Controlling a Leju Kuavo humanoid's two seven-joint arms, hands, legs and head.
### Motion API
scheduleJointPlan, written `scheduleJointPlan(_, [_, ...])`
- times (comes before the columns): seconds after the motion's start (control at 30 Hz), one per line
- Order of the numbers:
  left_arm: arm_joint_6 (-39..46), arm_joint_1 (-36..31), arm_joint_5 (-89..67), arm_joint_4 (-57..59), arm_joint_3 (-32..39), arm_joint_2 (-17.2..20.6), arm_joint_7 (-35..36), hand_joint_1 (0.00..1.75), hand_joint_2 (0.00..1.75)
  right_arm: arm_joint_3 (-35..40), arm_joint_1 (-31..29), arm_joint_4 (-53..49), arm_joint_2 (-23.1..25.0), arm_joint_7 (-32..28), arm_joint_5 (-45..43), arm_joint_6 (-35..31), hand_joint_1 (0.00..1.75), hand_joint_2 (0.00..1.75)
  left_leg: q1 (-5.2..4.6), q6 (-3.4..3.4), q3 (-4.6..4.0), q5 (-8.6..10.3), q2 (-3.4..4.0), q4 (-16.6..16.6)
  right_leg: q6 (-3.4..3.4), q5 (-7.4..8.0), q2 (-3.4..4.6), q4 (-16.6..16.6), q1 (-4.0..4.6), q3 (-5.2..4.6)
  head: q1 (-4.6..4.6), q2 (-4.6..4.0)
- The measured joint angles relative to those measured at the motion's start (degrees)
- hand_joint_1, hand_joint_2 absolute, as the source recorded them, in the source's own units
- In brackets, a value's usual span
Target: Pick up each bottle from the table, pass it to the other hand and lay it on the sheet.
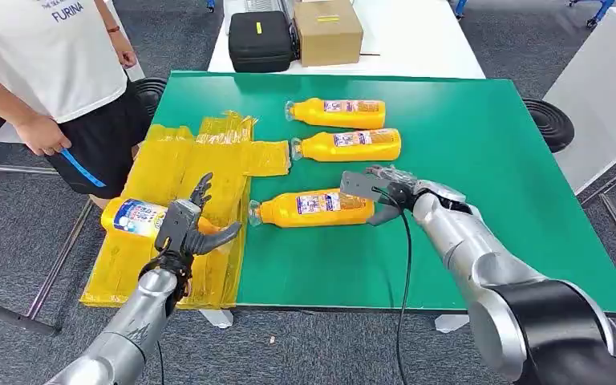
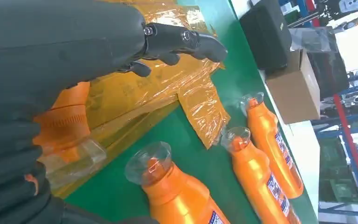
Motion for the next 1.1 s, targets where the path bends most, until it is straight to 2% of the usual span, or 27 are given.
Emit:
scheduleJointPlan(0.7, [-0.1,-0.7,0.5,0.0,-0.1,-0.4,0.2,0.0,1.75,4.3,0.3,0.2,-0.5,0.3,5.7,-3.1,0.0,1.75,-0.01,0.0,0.0,0.0,0.0,0.0,0.0,0.0,0.0,0.0,0.0,-0.01,0.02,0.0])
scheduleJointPlan(1.1, [0.1,-1.3,0.7,0.7,-0.7,-1.0,0.1,0.0,1.75,6.2,1.8,0.3,-0.3,-2.9,7.5,-6.2,0.0,1.75,0.0,0.0,-0.01,0.0,0.0,0.0,0.0,0.0,0.0,0.0,0.0,-0.01,0.02,0.0])
